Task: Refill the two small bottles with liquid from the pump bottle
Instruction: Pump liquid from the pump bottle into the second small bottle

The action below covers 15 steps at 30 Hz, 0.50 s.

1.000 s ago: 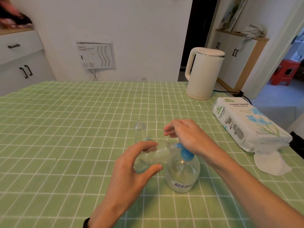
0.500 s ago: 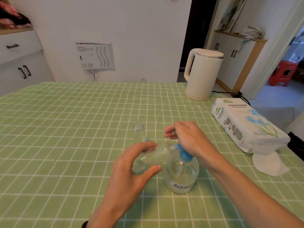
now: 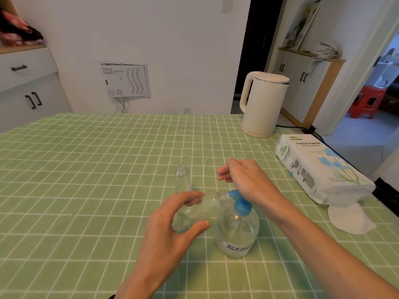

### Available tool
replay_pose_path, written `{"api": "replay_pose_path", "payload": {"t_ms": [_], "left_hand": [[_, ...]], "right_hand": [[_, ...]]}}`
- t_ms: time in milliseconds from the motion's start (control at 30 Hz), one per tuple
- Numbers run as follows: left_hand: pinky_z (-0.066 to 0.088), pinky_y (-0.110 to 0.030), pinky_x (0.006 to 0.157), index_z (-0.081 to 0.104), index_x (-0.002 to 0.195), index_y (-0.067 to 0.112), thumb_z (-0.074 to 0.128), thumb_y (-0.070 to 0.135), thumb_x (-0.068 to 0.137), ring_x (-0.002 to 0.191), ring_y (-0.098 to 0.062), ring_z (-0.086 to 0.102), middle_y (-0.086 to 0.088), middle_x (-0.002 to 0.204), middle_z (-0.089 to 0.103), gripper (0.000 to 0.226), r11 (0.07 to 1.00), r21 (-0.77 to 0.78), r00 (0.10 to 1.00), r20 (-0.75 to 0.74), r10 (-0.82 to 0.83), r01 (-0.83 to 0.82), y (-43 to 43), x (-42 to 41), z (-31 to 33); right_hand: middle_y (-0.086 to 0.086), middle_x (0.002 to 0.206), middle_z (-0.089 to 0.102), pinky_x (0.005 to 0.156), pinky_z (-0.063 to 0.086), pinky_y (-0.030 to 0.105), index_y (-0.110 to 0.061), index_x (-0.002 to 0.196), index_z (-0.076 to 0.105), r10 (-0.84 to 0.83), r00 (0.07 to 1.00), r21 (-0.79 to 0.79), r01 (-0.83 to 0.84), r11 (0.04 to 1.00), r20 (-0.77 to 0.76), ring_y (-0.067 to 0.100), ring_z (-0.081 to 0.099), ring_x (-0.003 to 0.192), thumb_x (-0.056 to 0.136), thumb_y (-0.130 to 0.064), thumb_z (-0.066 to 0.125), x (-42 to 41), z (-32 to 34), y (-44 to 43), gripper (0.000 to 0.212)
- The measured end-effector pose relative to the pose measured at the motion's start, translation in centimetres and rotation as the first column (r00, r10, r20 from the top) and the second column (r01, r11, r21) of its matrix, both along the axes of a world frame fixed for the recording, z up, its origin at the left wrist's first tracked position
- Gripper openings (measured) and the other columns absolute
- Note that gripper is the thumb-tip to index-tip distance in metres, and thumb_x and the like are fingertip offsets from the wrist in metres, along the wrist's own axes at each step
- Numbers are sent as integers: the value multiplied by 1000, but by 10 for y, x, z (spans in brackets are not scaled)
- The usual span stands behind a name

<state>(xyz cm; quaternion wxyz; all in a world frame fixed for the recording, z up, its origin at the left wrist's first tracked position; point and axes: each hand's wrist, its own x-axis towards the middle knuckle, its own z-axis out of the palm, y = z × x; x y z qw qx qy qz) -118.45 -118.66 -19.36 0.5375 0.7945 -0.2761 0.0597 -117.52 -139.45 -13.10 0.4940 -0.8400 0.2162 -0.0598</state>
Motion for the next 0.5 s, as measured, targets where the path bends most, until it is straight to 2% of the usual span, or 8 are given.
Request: {"api": "replay_pose_path", "payload": {"t_ms": [267, 500], "left_hand": [[44, -8, 97, 70, 119, 40, 91, 23, 76, 116, -3, 67, 23, 114, 75, 51, 1000, -22, 1000, -2, -7, 7, -1, 0, 0], [41, -5, 95, 70, 119, 42, 91, 23, 76, 116, -1, 67, 24, 114, 75, 52, 1000, -15, 1000, -10, -6, 6, -1, -1, -2]], "right_hand": [[-8, 98, 83, 109, 57, 44, -18, 91, 83, 16, 999, -29, -17, 999, -32, 14, 75, 105, 109, -25, 46, -1, -3, 2, 41], [-11, 98, 81, 108, 57, 45, -15, 96, 83, 10, 999, -44, -12, 999, -49, 13, 74, 104, 109, -26, 46, -4, -6, 5, 41]]}}
